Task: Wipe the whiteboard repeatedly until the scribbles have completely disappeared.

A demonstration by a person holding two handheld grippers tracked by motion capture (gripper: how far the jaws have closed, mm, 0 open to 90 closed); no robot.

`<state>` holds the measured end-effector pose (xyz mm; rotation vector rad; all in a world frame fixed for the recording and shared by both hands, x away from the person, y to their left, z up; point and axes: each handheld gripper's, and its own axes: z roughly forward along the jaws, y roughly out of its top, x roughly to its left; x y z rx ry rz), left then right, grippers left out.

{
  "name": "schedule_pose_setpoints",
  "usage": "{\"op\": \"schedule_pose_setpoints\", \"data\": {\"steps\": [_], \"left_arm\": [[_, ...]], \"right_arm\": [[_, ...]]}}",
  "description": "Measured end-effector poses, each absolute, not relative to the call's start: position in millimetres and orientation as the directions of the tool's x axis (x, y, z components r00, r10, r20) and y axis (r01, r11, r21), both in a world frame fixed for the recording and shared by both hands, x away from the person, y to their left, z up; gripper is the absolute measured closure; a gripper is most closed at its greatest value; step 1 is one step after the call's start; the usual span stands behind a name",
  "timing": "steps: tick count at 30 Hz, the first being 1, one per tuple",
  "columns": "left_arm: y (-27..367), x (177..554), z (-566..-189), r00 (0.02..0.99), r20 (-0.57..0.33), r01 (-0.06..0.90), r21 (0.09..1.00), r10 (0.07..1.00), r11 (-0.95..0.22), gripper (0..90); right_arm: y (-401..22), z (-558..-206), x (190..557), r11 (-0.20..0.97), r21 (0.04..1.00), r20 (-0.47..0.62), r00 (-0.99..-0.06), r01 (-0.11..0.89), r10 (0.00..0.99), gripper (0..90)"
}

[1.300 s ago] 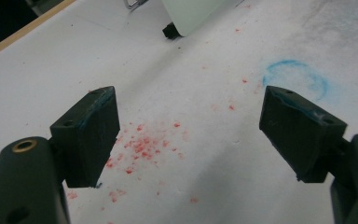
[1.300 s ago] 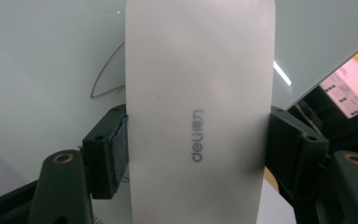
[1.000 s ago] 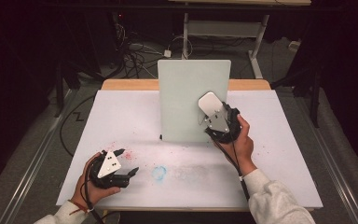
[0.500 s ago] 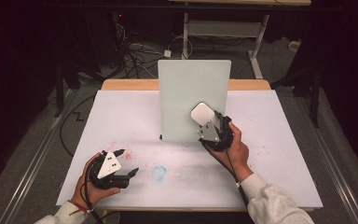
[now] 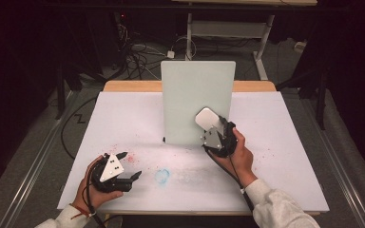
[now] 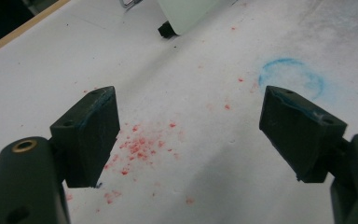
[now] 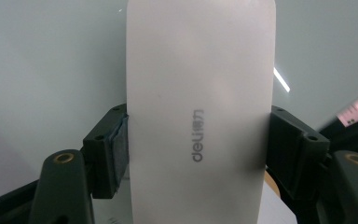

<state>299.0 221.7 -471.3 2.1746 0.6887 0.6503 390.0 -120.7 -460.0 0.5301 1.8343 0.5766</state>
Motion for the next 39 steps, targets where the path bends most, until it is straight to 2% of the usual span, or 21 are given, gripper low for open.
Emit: {"op": "schedule_pose_setpoints", "data": {"steps": [3,6,13,16,24,28,31,39], "left_arm": [[221.8,299.1,-471.4,0.727,0.231,0.266,0.774,0.647,-0.574,19.6],[222.0,299.1,-471.5,0.728,0.230,0.266,0.774,0.646,-0.575,19.6],[221.8,298.9,-471.6,0.726,0.231,0.266,0.774,0.647,-0.575,19.6],[221.7,299.2,-471.9,0.727,0.230,0.268,0.773,0.648,-0.575,19.6],[220.9,299.0,-471.7,0.727,0.230,0.267,0.773,0.647,-0.575,19.6],[220.9,299.0,-471.9,0.727,0.230,0.268,0.773,0.647,-0.576,19.6],[221.1,298.9,-471.8,0.728,0.230,0.268,0.773,0.646,-0.576,19.6],[219.0,300.3,-472.3,0.732,0.233,0.264,0.769,0.641,-0.582,19.6]], "right_arm": [[-118.0,-468.2,387.0,0.811,0.581,-0.753,-0.330,0.072,0.569,31.2],[-122.2,-464.2,387.9,0.805,0.589,-0.743,-0.346,0.070,0.573,31.1],[-142.5,-449.7,393.7,0.756,0.648,-0.707,-0.294,0.097,0.644,31.1],[-145.5,-452.8,392.5,0.759,0.642,-0.708,-0.295,0.110,0.642,31.1],[-143.4,-478.4,382.3,0.826,0.547,-0.737,-0.391,0.136,0.552,31.2],[-150.1,-477.7,381.2,0.818,0.556,-0.717,-0.413,0.145,0.561,31.1],[-155.3,-476.0,383.4,0.833,0.529,-0.736,-0.402,0.163,0.546,31.1],[-153.4,-460.9,390.0,0.813,0.566,-0.750,-0.322,0.136,0.577,31.1]]}}
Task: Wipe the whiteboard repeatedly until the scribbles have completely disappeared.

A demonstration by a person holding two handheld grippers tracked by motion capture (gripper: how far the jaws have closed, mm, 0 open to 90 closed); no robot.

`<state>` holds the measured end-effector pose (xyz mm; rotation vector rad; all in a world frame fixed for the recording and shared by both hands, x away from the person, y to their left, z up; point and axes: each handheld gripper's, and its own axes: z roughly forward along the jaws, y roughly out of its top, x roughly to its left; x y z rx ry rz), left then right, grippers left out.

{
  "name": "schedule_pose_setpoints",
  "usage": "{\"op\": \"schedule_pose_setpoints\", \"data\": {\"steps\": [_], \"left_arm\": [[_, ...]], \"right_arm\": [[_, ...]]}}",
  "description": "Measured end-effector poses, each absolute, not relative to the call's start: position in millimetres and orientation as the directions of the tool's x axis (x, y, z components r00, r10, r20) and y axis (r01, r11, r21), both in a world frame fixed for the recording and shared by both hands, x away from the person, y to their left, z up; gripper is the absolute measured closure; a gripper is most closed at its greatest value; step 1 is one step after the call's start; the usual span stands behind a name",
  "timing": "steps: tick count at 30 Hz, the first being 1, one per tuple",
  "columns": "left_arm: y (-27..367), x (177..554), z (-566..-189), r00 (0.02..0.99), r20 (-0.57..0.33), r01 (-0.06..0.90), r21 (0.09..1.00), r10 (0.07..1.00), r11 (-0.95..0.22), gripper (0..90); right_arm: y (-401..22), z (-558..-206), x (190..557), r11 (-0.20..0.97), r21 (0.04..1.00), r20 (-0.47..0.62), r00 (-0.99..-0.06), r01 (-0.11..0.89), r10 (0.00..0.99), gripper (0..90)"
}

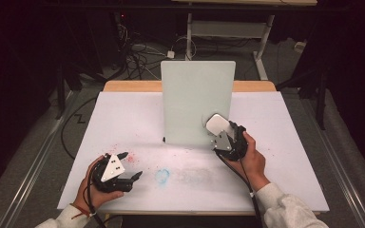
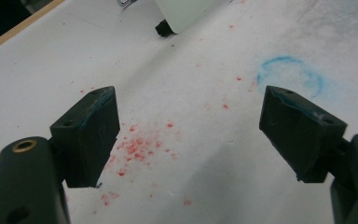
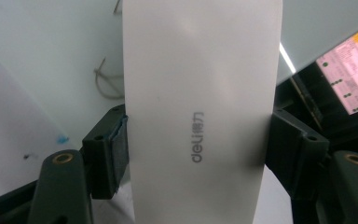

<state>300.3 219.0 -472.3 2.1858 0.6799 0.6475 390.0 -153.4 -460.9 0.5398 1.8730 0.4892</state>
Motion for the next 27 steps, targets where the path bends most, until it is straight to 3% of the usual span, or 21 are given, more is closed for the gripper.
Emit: {"op": "schedule_pose_setpoints", "data": {"steps": [12,22,27], "left_arm": [[219.7,300.7,-472.8,0.736,0.233,0.262,0.768,0.636,-0.584,19.6],[220.5,298.5,-472.2,0.732,0.234,0.264,0.768,0.640,-0.583,19.6],[220.7,298.1,-472.0,0.730,0.233,0.265,0.769,0.642,-0.581,19.6]], "right_arm": [[-114.5,-462.9,389.8,0.851,0.519,-0.797,-0.317,0.073,0.514,31.1],[-120.1,-480.5,383.7,0.918,0.392,-0.840,-0.381,0.068,0.387,31.1],[-127.2,-482.1,382.5,0.920,0.380,-0.826,-0.413,0.092,0.382,31.1]]}}
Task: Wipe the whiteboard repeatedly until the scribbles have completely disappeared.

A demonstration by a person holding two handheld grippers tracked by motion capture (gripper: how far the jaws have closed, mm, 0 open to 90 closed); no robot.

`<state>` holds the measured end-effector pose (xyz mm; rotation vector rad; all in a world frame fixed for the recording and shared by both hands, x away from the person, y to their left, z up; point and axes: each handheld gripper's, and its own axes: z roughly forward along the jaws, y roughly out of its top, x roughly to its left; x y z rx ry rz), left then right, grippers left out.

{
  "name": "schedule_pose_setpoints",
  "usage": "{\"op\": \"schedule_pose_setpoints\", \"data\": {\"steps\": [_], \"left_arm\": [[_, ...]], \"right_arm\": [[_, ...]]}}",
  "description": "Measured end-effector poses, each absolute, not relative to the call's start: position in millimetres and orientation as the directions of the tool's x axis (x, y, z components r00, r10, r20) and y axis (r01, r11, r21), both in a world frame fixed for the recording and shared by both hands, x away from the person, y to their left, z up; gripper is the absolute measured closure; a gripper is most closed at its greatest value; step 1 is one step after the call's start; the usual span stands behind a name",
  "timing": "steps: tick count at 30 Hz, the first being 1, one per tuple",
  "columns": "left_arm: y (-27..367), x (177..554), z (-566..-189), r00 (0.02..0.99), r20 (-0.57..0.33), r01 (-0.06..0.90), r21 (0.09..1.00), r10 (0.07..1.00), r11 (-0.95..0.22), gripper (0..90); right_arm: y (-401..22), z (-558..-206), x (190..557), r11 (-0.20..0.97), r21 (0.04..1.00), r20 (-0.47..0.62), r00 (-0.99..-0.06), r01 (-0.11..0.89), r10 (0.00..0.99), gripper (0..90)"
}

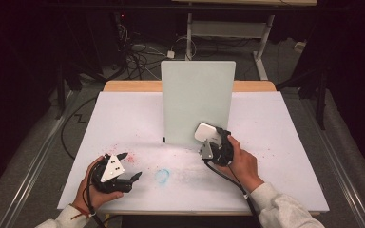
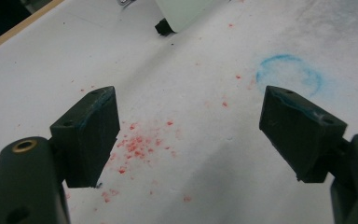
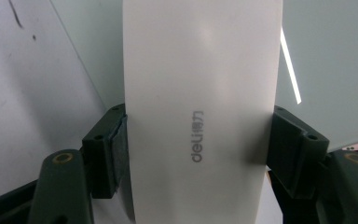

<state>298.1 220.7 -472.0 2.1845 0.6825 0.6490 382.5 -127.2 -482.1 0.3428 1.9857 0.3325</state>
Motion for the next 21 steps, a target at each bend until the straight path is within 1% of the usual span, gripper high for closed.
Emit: {"op": "schedule_pose_setpoints", "data": {"steps": [3,9,14,16,18,21], "left_arm": [[221.1,298.2,-472.0,0.730,0.233,0.267,0.768,0.643,-0.582,19.6],[221.6,298.0,-471.5,0.729,0.234,0.266,0.769,0.644,-0.581,19.6],[220.2,298.5,-471.5,0.730,0.236,0.263,0.769,0.641,-0.582,19.6],[219.5,298.7,-471.5,0.731,0.236,0.262,0.768,0.640,-0.584,19.6],[219.0,299.4,-471.6,0.733,0.238,0.262,0.766,0.637,-0.587,19.6],[218.4,299.8,-471.9,0.734,0.238,0.261,0.766,0.636,-0.588,19.6]], "right_arm": [[-133.9,-482.9,382.2,0.921,0.376,-0.821,-0.425,0.102,0.382,31.1],[-152.5,-477.5,384.2,0.898,0.415,-0.793,-0.427,0.146,0.435,31.1],[-163.3,-470.0,386.7,0.868,0.464,-0.775,-0.393,0.175,0.494,31.1],[-161.5,-469.2,387.3,0.857,0.485,-0.767,-0.386,0.176,0.513,31.1],[-156.7,-470.4,387.2,0.860,0.483,-0.775,-0.376,0.166,0.508,31.1],[-143.4,-474.3,385.7,0.874,0.462,-0.787,-0.386,0.148,0.481,31.1]]}}
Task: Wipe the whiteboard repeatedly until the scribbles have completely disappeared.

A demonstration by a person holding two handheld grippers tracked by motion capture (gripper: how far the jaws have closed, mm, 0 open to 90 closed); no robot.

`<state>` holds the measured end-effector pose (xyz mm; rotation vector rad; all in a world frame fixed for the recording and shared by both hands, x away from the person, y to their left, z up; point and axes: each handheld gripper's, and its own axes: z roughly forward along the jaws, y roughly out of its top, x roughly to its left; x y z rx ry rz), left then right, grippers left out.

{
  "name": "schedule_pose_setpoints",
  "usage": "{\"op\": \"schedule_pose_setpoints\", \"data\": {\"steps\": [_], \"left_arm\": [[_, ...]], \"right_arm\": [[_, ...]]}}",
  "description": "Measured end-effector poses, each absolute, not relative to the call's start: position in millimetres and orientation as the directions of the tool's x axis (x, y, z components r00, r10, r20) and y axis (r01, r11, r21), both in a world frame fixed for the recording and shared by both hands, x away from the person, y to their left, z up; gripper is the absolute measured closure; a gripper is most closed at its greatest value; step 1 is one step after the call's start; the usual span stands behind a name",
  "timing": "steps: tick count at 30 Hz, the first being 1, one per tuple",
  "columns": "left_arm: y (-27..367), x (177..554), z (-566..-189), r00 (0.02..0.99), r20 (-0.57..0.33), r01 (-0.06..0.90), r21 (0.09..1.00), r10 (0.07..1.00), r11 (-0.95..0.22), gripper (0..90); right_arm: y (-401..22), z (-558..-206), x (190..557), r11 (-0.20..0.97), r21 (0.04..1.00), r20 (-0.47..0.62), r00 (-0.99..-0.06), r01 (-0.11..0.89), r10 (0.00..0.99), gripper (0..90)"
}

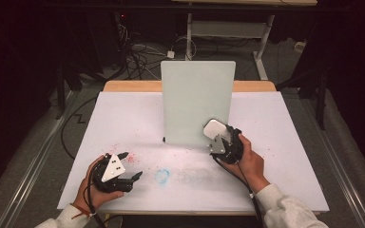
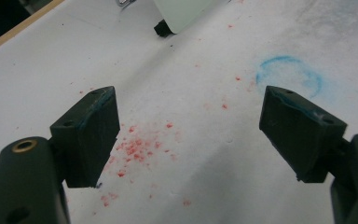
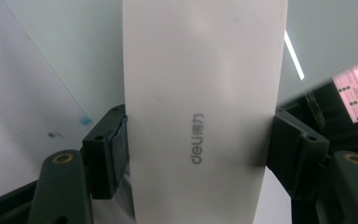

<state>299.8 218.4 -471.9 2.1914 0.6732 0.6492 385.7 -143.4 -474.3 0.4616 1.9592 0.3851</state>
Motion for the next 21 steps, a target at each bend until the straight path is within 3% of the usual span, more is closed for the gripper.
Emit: {"op": "schedule_pose_setpoints", "data": {"steps": [11,21], "left_arm": [[218.8,300.1,-472.4,0.738,0.234,0.261,0.766,0.633,-0.587,19.6],[219.8,299.4,-472.1,0.735,0.234,0.263,0.768,0.637,-0.585,19.6]], "right_arm": [[-95.8,-486.5,383.9,0.896,0.439,-0.805,-0.416,0.064,0.423,30.8],[-92.0,-486.0,384.4,0.892,0.449,-0.797,-0.425,0.061,0.430,30.8]]}}
